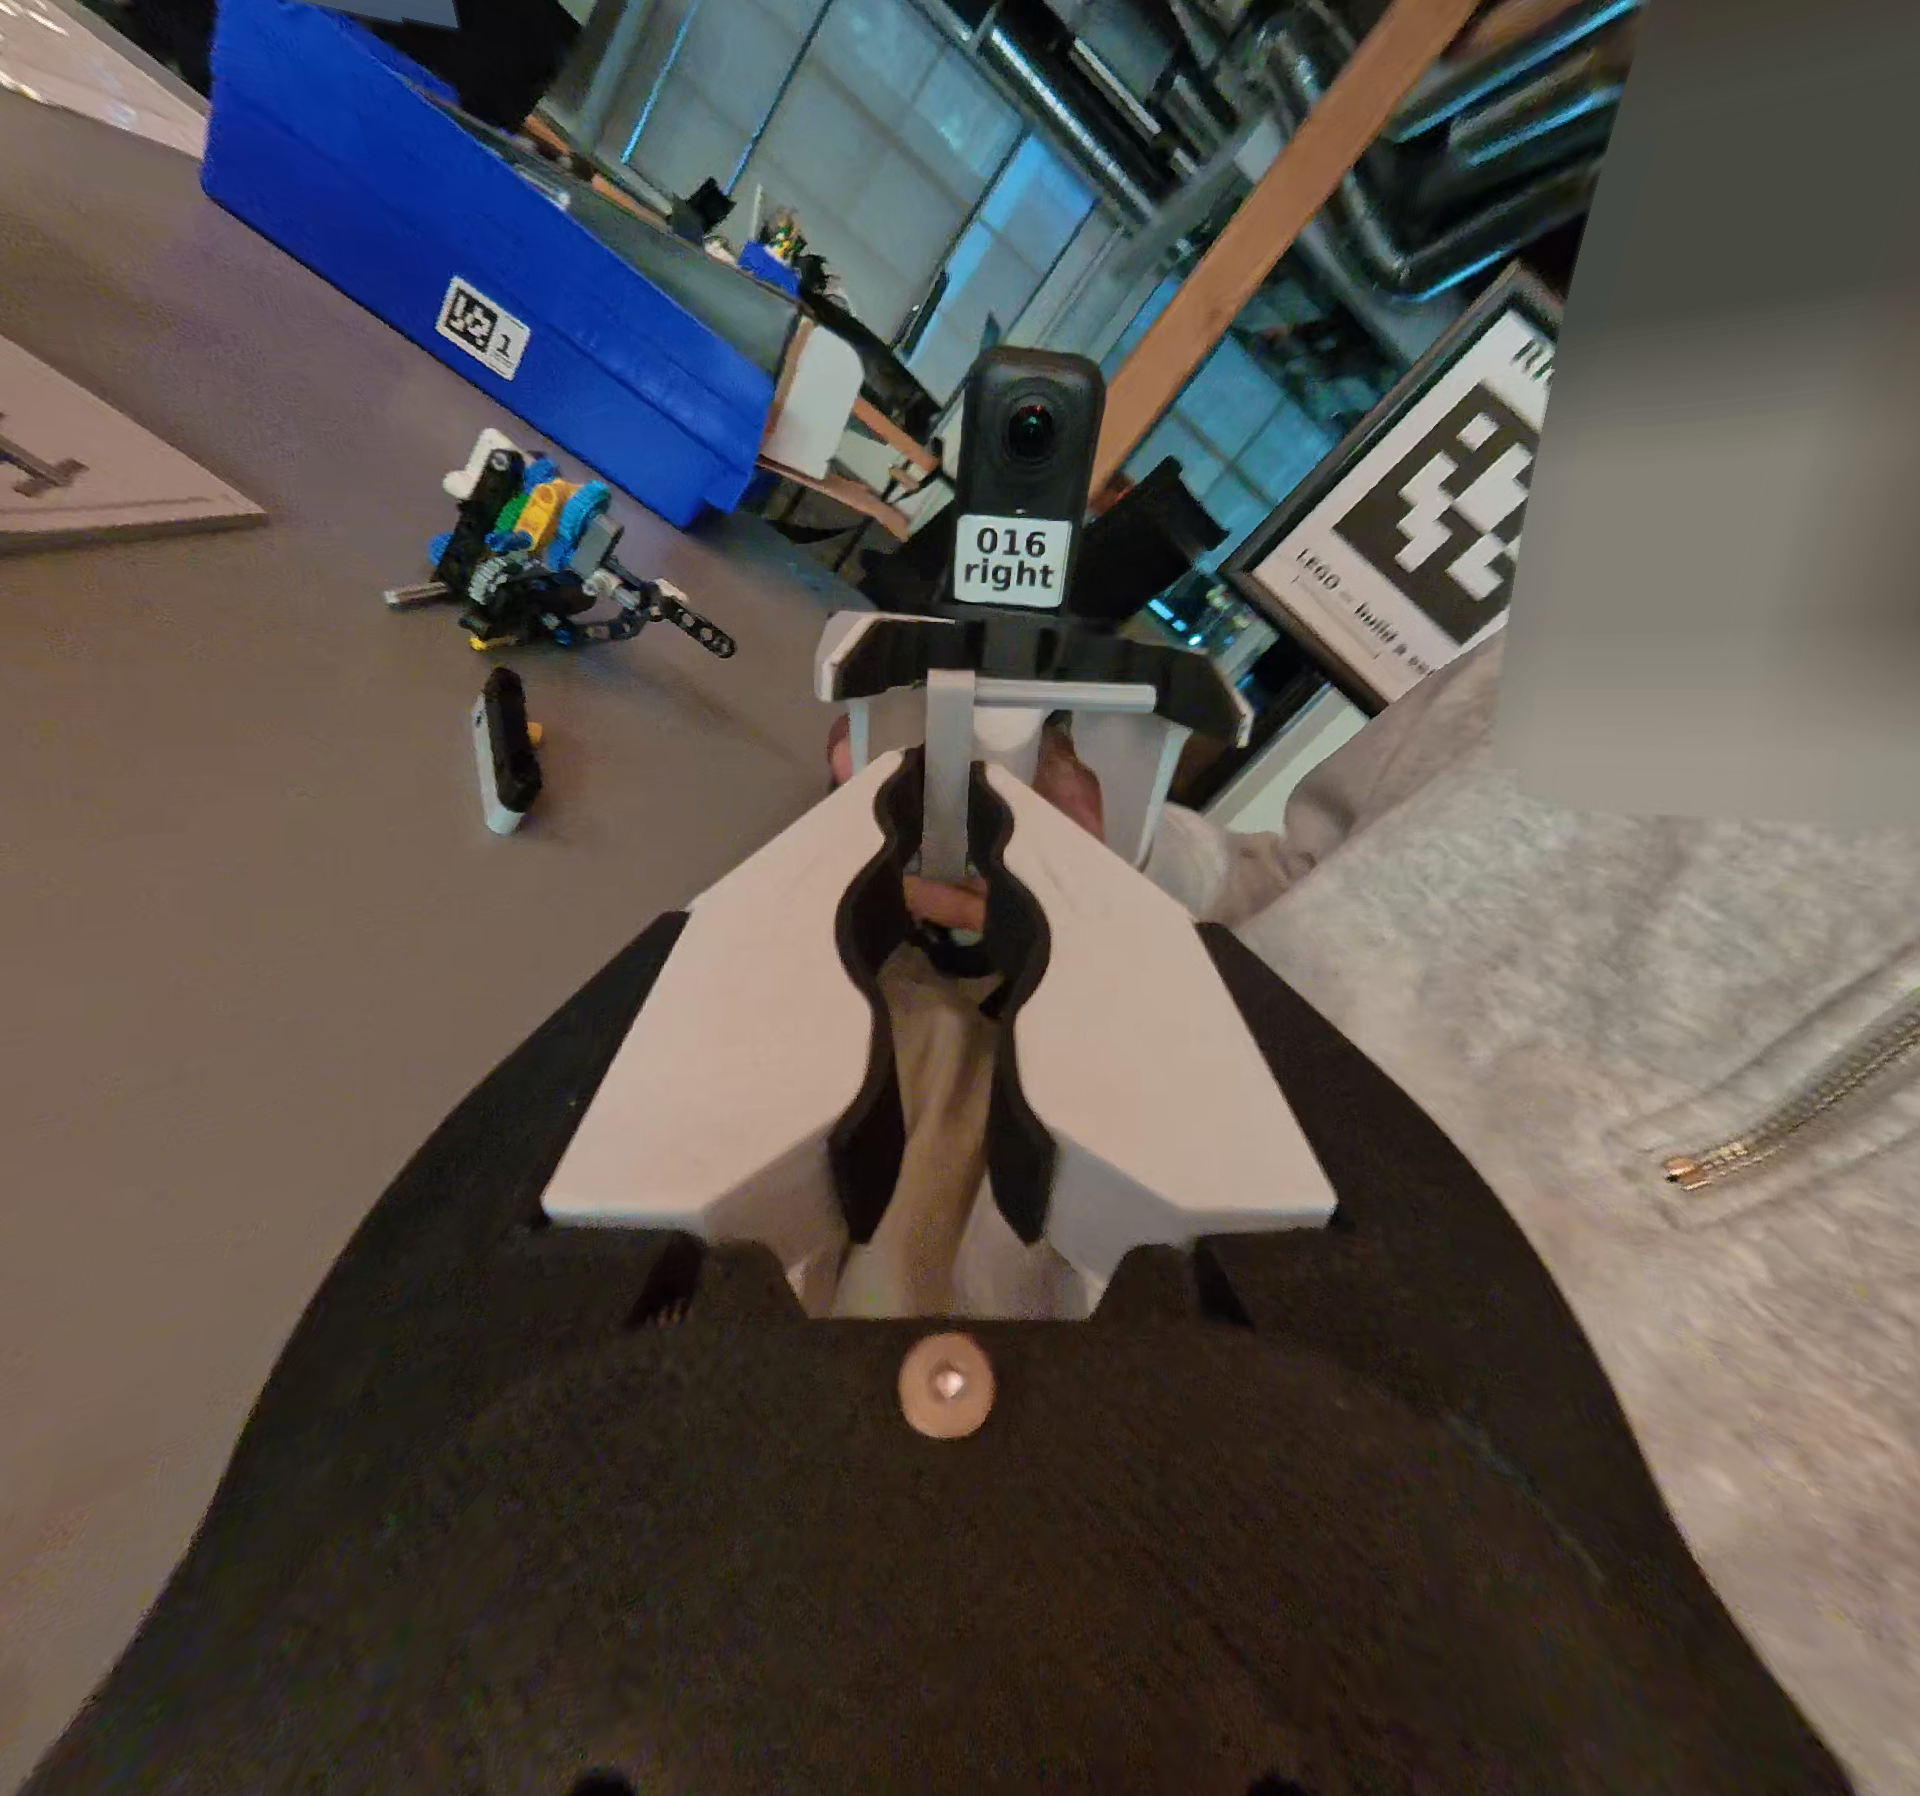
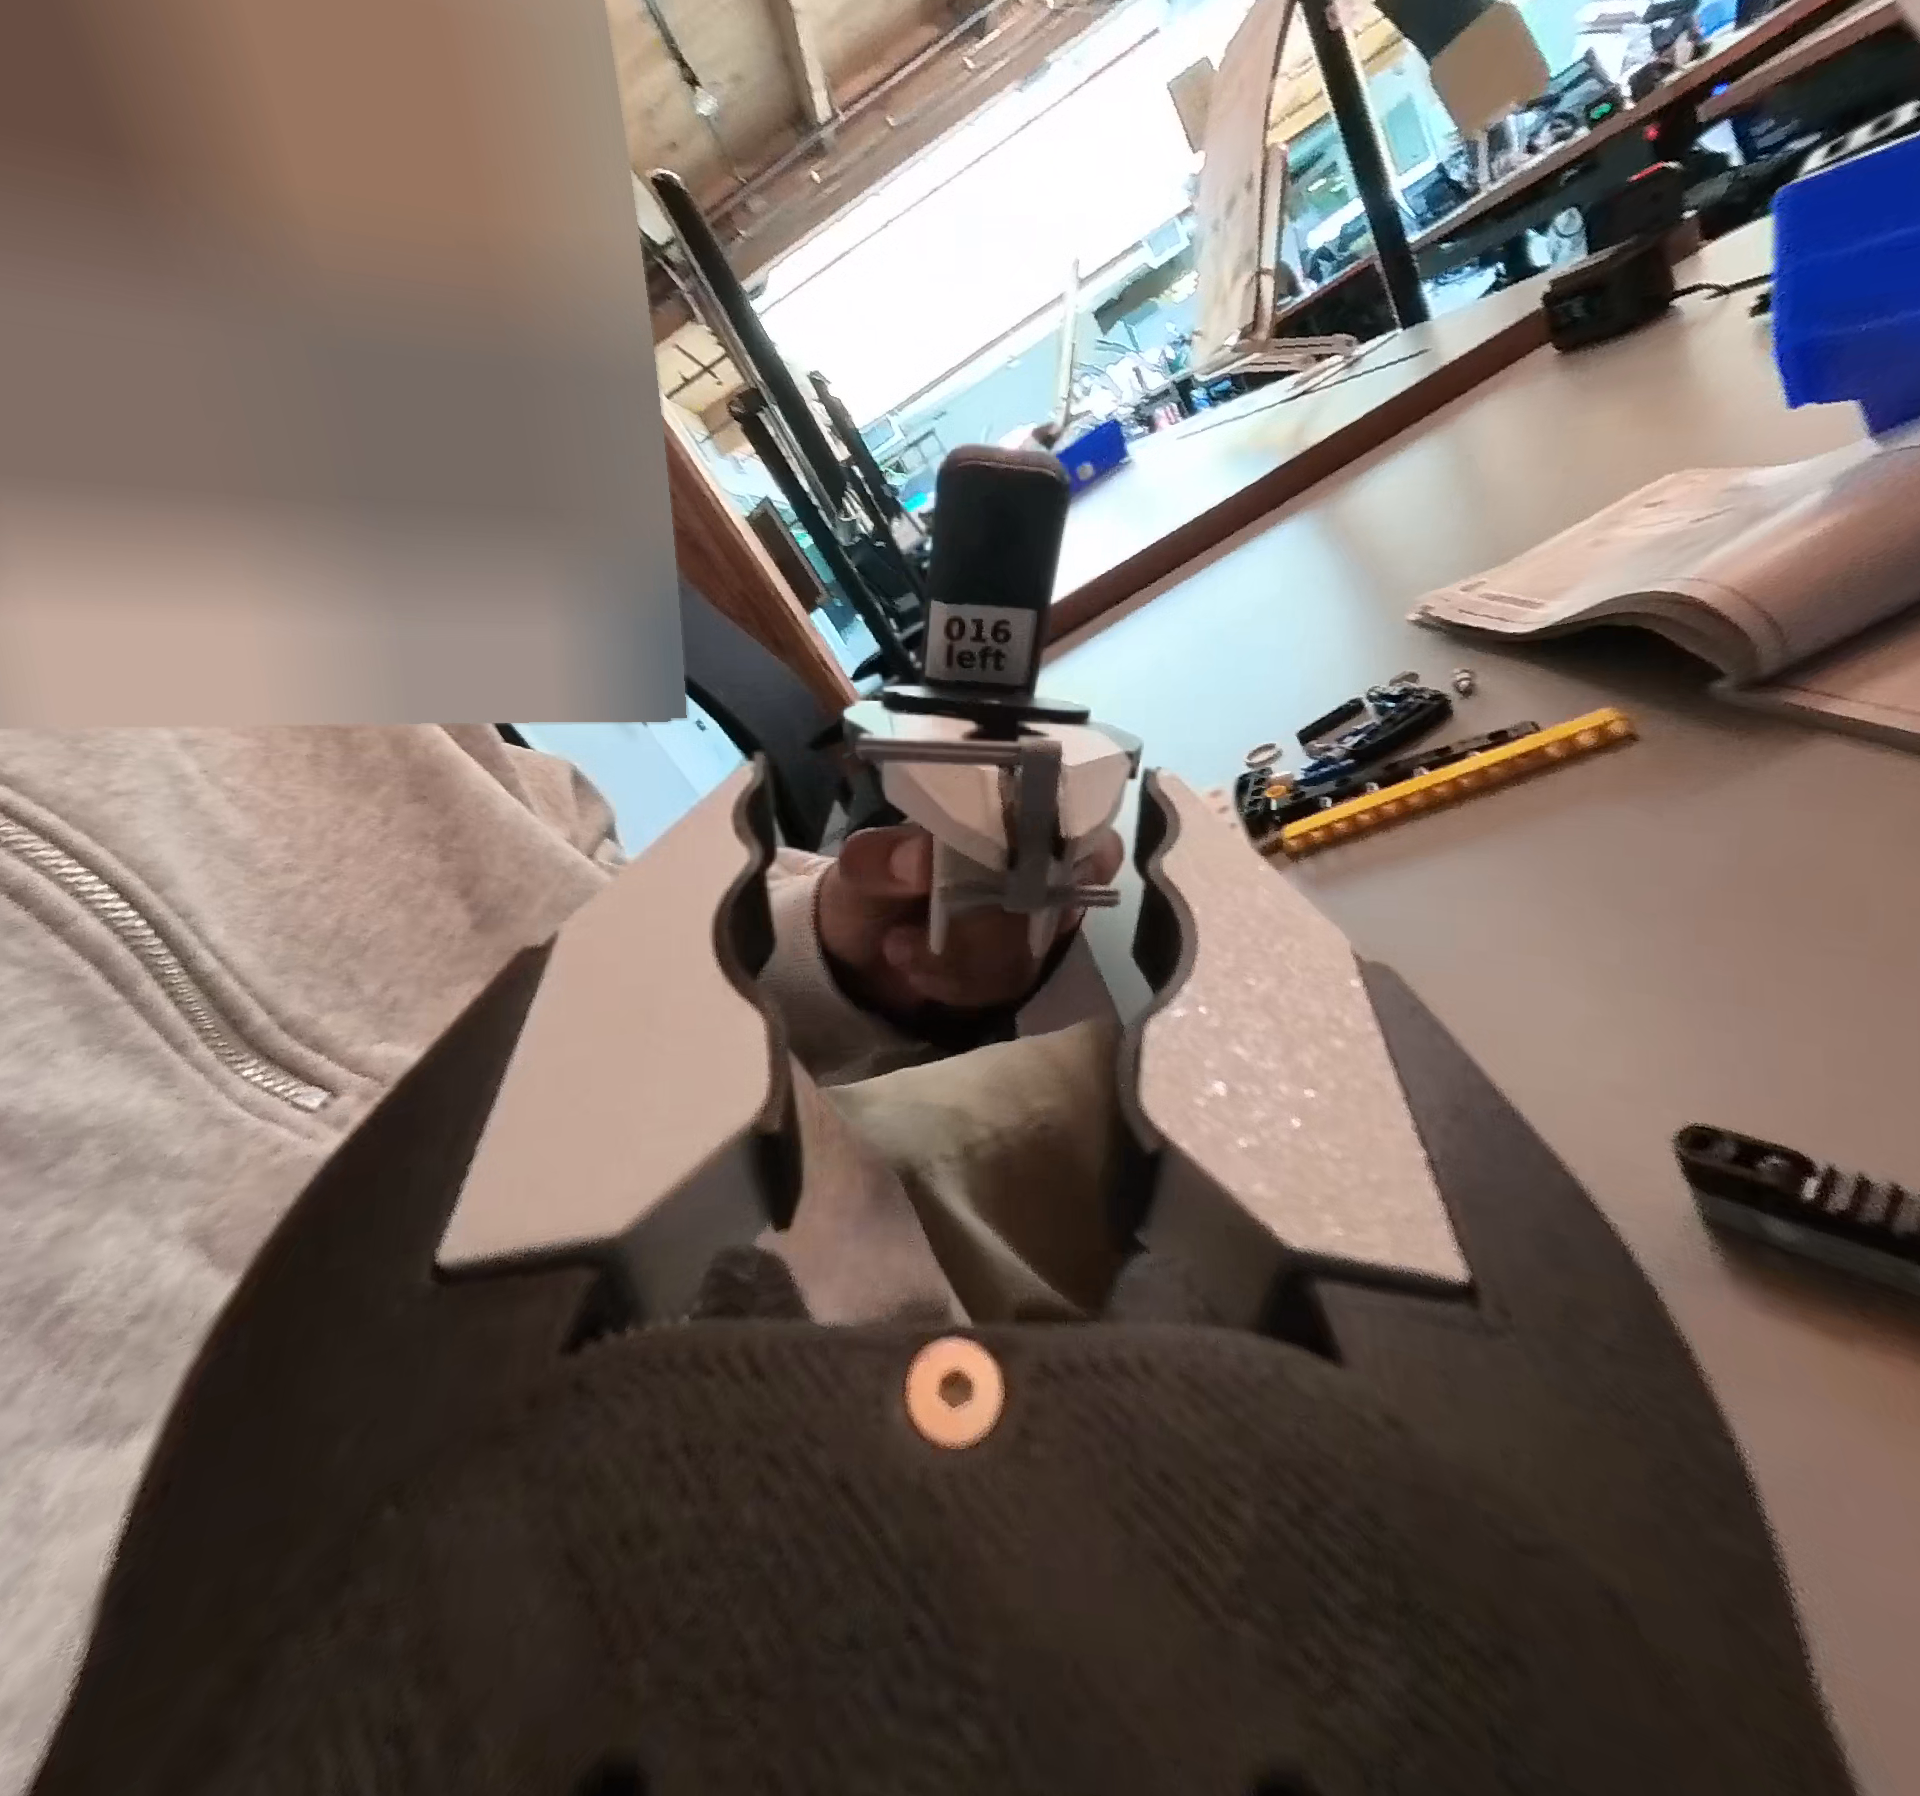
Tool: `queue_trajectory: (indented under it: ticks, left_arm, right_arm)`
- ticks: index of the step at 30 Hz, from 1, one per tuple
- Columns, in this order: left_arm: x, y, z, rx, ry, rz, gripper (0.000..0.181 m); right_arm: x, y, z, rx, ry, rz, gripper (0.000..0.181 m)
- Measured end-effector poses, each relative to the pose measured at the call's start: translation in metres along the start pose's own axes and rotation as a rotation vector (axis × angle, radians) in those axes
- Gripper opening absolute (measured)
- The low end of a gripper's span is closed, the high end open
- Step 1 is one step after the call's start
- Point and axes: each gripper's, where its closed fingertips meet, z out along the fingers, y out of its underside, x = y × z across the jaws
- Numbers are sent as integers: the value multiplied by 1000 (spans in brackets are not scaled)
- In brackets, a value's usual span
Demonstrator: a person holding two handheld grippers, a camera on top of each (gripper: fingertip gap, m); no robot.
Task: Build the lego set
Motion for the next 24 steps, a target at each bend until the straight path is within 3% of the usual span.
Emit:
queue_trajectory:
  ticks: [6, 11, 24]
  left_arm:
    - [1, 5, 2, -66, -81, 161, 4]
    - [4, 8, 5, -77, -87, 180, 5]
    - [6, 7, 6, -84, -152, 291, 4]
  right_arm:
    - [-3, 0, -2, -2, -27, -7, 56]
    - [-7, 2, -2, -17, -42, -41, 39]
    - [-10, 2, -1, -19, -60, -61, 38]
